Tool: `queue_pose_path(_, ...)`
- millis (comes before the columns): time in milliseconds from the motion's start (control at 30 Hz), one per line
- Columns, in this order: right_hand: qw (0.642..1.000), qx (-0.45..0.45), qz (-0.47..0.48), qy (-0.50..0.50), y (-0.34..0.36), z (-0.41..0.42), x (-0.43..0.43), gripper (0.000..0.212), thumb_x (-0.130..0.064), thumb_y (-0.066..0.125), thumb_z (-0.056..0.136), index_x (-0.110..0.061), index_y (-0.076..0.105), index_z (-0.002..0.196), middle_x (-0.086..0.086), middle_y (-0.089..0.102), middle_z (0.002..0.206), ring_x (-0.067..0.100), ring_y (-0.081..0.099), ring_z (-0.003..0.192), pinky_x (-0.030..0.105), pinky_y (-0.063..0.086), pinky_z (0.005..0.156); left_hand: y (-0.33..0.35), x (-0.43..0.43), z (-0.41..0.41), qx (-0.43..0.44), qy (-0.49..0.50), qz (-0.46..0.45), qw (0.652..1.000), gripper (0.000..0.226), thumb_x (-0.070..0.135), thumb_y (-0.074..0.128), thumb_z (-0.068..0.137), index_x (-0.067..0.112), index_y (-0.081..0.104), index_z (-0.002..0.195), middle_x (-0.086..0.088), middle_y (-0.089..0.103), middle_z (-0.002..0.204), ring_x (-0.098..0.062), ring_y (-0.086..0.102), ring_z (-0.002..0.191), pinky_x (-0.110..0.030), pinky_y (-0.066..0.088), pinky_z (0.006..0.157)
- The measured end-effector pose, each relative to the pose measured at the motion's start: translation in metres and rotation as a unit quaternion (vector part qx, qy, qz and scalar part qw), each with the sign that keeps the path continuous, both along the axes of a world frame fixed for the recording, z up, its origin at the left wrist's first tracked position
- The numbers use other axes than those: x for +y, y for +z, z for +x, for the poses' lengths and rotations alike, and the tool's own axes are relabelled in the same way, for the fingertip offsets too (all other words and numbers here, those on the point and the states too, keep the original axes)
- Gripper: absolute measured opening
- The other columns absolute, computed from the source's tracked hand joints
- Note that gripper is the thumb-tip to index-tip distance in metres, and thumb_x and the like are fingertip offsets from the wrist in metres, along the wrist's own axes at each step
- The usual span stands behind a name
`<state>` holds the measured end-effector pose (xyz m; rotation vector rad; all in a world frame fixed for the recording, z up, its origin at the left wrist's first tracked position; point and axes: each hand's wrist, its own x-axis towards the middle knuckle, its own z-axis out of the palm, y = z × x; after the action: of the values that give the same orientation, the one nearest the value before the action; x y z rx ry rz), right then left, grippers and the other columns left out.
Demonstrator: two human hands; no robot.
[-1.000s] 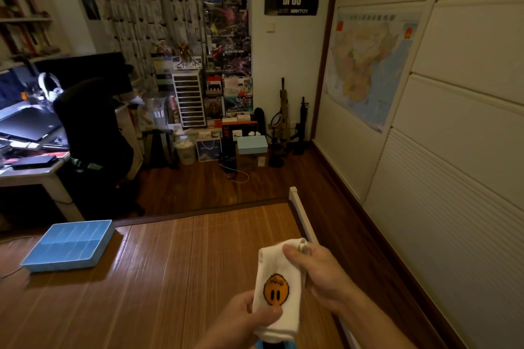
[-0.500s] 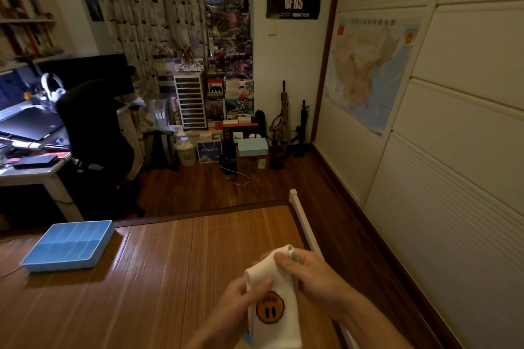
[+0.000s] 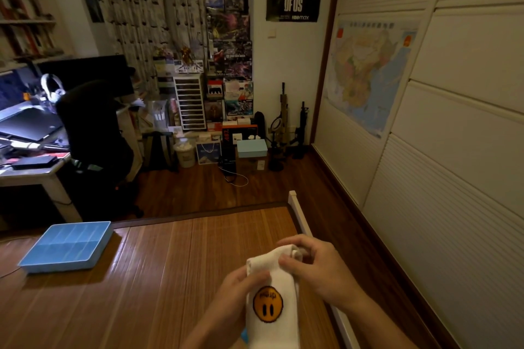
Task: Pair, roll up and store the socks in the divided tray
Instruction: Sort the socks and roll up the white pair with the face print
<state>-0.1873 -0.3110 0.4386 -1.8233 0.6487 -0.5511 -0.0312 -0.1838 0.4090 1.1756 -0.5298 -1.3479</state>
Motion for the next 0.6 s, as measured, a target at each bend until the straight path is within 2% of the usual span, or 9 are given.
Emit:
queue_pose_path(67, 0.999, 0.017, -0.039, -0.001, 0.0, -0.001, -0.001, 0.02, -0.027, 0.075, 0.089, -0.031, 0.07, 0.108, -0.017, 0.071, 0.103, 0.004, 0.069, 0.099, 0.027, 0.061, 0.079, 0.002, 0.001, -0.001, -0.004, 0.0, 0.007, 1.0, 0.039, 0.017, 0.063, 0.091, 0.006, 0.066, 0.128, -0.026, 0.074, 0.112, -0.031, 0.074, 0.092, -0.035, 0.061, 0.074)
queue_pose_path(167, 0.996, -0.001, -0.084, -0.005, 0.0, -0.001, -0.002, 0.018, -0.022, 0.074, 0.09, -0.031, 0.073, 0.106, -0.018, 0.072, 0.101, 0.006, 0.069, 0.099, 0.026, 0.059, 0.082, 0.005, 0.002, -0.003, -0.004, -0.01, 0.028, 1.0, 0.035, 0.019, 0.061, 0.096, 0.011, 0.065, 0.13, -0.025, 0.073, 0.115, -0.035, 0.073, 0.101, -0.042, 0.06, 0.086)
queue_pose_path(267, 0.998, -0.029, -0.061, -0.007, -0.001, -0.002, -0.001, 0.024, -0.015, 0.073, 0.09, -0.03, 0.076, 0.108, -0.016, 0.074, 0.103, 0.008, 0.069, 0.101, 0.03, 0.06, 0.085, 0.009, 0.002, -0.003, 0.008, -0.029, 0.053, 0.998, 0.035, 0.018, 0.06, 0.095, 0.01, 0.066, 0.129, -0.025, 0.073, 0.116, -0.037, 0.072, 0.104, -0.047, 0.057, 0.093)
queue_pose_path(367, 0.998, -0.037, -0.048, 0.0, -0.003, -0.006, -0.001, 0.027, -0.011, 0.076, 0.088, -0.029, 0.078, 0.108, -0.013, 0.076, 0.106, 0.01, 0.07, 0.102, 0.033, 0.06, 0.088, 0.012, 0.003, -0.001, 0.014, -0.02, 0.044, 0.999, 0.04, 0.021, 0.063, 0.085, 0.008, 0.07, 0.123, -0.025, 0.074, 0.106, -0.033, 0.072, 0.092, -0.043, 0.057, 0.084)
queue_pose_path(500, 0.995, -0.057, -0.079, 0.026, -0.008, -0.009, 0.001, 0.032, -0.007, 0.075, 0.087, -0.024, 0.077, 0.114, -0.013, 0.073, 0.12, 0.005, 0.066, 0.117, 0.027, 0.056, 0.095, 0.012, 0.004, -0.002, 0.036, -0.007, 0.032, 0.999, 0.042, 0.023, 0.06, 0.084, 0.002, 0.07, 0.119, -0.021, 0.074, 0.091, -0.026, 0.072, 0.076, -0.036, 0.06, 0.067)
queue_pose_path(600, 0.989, -0.043, -0.129, 0.056, -0.009, -0.01, 0.003, 0.033, -0.027, 0.068, 0.091, -0.031, 0.07, 0.123, -0.013, 0.065, 0.134, 0.002, 0.059, 0.126, 0.023, 0.052, 0.101, 0.017, 0.005, -0.003, 0.065, -0.023, 0.04, 0.997, 0.043, 0.034, 0.063, 0.089, 0.003, 0.073, 0.116, -0.023, 0.074, 0.101, -0.028, 0.074, 0.083, -0.035, 0.061, 0.069)
